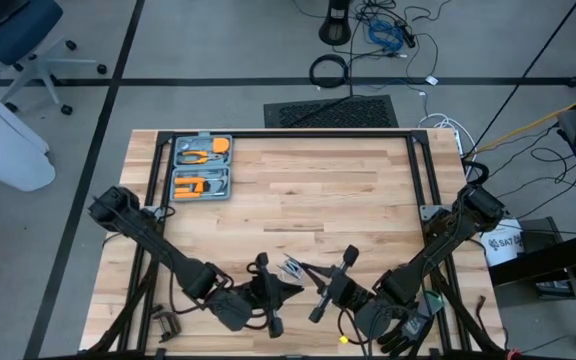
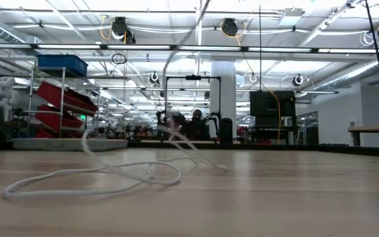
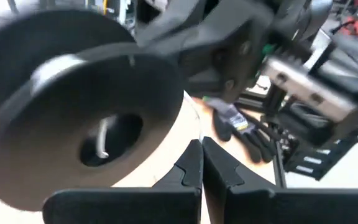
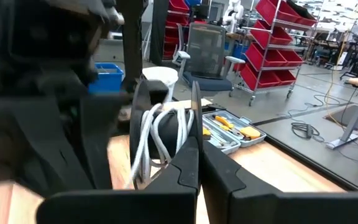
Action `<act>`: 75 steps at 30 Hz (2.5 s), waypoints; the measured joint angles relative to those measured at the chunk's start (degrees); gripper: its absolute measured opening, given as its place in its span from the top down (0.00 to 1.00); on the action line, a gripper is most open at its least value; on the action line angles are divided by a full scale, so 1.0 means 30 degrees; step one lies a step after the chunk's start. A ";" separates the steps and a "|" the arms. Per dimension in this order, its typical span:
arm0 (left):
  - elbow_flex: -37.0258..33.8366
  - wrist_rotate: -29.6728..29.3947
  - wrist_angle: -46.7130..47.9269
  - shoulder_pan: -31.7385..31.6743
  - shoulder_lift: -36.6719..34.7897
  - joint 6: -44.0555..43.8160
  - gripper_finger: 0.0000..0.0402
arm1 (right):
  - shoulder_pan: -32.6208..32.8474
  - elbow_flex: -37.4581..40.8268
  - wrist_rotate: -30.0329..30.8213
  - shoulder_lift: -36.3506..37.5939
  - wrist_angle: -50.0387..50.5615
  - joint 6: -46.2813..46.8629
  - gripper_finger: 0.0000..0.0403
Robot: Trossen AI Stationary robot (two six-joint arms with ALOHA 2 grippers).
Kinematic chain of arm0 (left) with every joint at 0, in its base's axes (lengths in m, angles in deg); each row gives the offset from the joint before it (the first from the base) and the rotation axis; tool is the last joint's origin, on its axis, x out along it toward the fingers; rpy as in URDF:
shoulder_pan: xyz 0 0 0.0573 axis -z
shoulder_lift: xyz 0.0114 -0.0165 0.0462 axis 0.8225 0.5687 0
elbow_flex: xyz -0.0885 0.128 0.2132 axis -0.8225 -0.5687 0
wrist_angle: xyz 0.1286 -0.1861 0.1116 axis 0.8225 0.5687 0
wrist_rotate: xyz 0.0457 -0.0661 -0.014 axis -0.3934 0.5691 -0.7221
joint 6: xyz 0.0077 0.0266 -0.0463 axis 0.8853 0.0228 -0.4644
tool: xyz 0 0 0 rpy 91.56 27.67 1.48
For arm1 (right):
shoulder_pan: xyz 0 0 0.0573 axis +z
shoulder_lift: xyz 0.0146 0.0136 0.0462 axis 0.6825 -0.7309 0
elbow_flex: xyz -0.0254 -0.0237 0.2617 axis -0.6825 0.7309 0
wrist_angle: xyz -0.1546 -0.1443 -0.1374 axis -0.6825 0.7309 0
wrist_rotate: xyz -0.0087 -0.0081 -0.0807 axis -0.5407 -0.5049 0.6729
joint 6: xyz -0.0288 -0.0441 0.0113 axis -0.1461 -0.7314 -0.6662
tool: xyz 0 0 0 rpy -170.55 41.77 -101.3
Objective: Coil cords
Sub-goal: Coil the white wire on the spool
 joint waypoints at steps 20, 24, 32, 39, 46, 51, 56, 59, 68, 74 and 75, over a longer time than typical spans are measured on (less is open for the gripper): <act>0.0000 0.1977 0.0985 -0.0225 0.0968 0.0015 0.85 | 0.1139 0.0000 0.0554 0.0330 -0.0396 -0.1225 1.00; 0.0000 0.2004 0.1052 0.0017 0.0972 0.0021 0.76 | 0.1353 0.0000 0.0697 0.0364 -0.0855 -0.1866 1.00; 0.0000 0.2550 0.1052 0.1391 0.0972 0.1115 0.73 | 0.2245 0.0000 0.0969 0.0372 -0.3375 -0.4453 1.00; 0.0000 0.0673 0.0025 0.1888 0.0972 0.3962 0.73 | 0.2879 0.0000 0.0958 0.0379 -0.4559 -0.5738 1.00; 0.0000 -0.0057 -0.1529 0.1895 0.1332 0.5180 0.73 | 0.3104 0.0000 0.0955 0.0379 -0.4650 -0.5968 1.00; 0.0000 -0.0013 -0.1631 0.1881 0.1655 0.5209 0.73 | 0.3262 0.0000 0.0954 0.0408 -0.5257 -0.6622 1.00; 0.0000 0.0229 -0.2488 0.1840 0.1781 0.5625 0.73 | 0.3490 0.0000 0.0949 0.0415 -0.5417 -0.6814 1.00; 0.0000 0.1682 -0.3301 0.1926 0.1781 0.6012 0.73 | 0.3642 0.0000 0.0947 0.0415 -0.5432 -0.6870 1.00; 0.0000 0.3485 -0.3561 0.2115 0.1781 0.6011 0.68 | 0.3788 0.0000 0.0948 0.0423 -0.5994 -0.7514 1.00; 0.0000 0.1795 -0.3445 0.2150 0.1781 0.6026 0.51 | 0.3852 0.0000 0.0952 0.0423 -0.6118 -0.7679 1.00; 0.0000 0.1295 -0.3434 0.2143 0.1781 0.6033 0.49 | 0.3871 0.0000 0.0954 0.0423 -0.6137 -0.7679 1.00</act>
